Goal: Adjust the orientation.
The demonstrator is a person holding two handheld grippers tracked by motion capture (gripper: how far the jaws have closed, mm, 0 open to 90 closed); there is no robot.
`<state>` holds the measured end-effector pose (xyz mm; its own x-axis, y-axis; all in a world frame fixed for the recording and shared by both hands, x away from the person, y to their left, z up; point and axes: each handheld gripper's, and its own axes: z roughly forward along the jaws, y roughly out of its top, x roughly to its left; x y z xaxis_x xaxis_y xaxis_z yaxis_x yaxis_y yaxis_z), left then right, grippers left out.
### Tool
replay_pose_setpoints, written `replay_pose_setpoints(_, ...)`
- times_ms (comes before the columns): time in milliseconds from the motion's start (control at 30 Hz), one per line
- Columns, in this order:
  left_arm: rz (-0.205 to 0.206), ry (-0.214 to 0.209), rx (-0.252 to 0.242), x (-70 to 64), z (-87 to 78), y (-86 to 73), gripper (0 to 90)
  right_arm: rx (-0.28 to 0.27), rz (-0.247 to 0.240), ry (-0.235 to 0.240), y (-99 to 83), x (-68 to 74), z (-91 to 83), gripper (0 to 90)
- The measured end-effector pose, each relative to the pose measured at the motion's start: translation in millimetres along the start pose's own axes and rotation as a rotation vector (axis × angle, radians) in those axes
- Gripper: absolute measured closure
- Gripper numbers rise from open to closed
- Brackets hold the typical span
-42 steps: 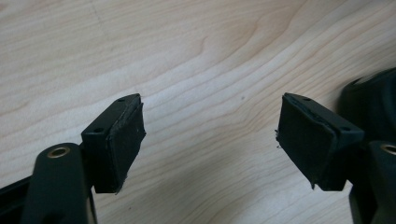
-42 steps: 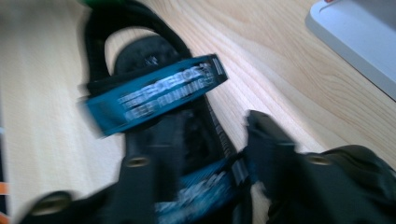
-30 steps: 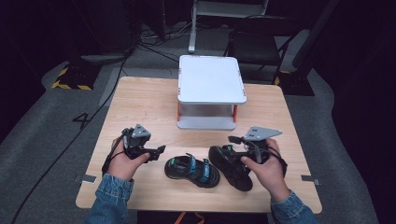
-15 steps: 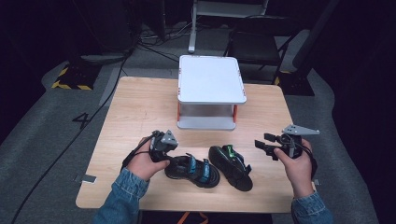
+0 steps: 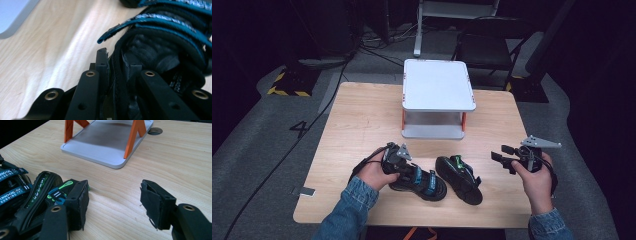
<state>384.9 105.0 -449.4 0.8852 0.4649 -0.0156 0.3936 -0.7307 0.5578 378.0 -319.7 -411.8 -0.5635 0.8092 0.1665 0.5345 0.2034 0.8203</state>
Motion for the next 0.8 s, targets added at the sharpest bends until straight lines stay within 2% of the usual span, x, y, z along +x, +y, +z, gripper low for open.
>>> replay_pose_setpoints(100,-0.085,0.090,-0.008,5.6,-6.2,-2.6,78.2,0.002,0.004,0.002,0.7,-0.4,1.6,40.2)
replay_pose_setpoints(133,-0.131,0.142,-0.023,9.3,-9.6,-3.4,78.3,0.002,0.000,0.004,0.9,-1.0,2.7,40.2)
replay_pose_setpoints(167,-0.163,0.175,-0.041,11.8,-11.7,-3.6,78.4,0.004,0.004,0.004,1.2,-1.0,4.1,39.9)
replay_pose_setpoints(200,-0.216,0.225,-0.085,15.6,-13.5,-4.4,78.4,0.006,0.003,0.003,1.4,-1.2,5.2,39.7)
replay_pose_setpoints(233,-0.246,0.243,-0.103,18.4,-14.0,-4.7,78.2,0.007,0.002,0.005,1.6,-1.3,7.7,39.4)
replay_pose_setpoints(267,-0.312,0.259,-0.130,22.7,-12.7,-6.2,78.1,0.010,0.002,0.006,1.6,-1.4,9.3,39.2)
replay_pose_setpoints(333,-0.384,0.278,-0.160,28.7,-6.7,-10.1,78.1,0.018,0.003,0.011,1.6,-0.6,13.8,38.9)
replay_pose_setpoints(400,-0.421,0.303,-0.167,32.5,1.2,-14.7,77.7,0.027,0.001,0.019,1.4,0.6,18.5,38.8)
replay_pose_setpoints(433,-0.425,0.311,-0.166,33.8,3.8,-16.6,77.4,0.033,-0.001,0.021,1.2,1.5,21.0,38.8)
replay_pose_setpoints(467,-0.432,0.304,-0.177,34.4,4.1,-17.8,77.0,0.038,-0.002,0.024,1.2,2.0,22.2,38.8)
replay_pose_setpoints(500,-0.452,0.279,-0.204,35.2,3.5,-19.2,74.6,0.039,-0.005,0.023,1.2,2.2,23.0,38.8)
replay_pose_setpoints(567,-0.502,0.229,-0.292,36.5,2.3,-22.2,53.7,0.039,-0.007,0.025,1.5,2.3,24.0,38.8)
replay_pose_setpoints(600,-0.502,0.217,-0.301,37.0,0.1,-23.6,45.2,0.039,-0.007,0.022,1.5,1.9,24.2,38.8)
replay_pose_setpoints(700,-0.483,0.255,-0.327,36.4,-10.9,-28.0,31.7,0.040,-0.005,0.022,1.8,1.0,25.0,38.8)
replay_pose_setpoints(800,-0.479,0.307,-0.359,33.3,-26.1,-32.1,30.5,0.037,-0.006,0.024,3.0,1.0,25.6,38.6)
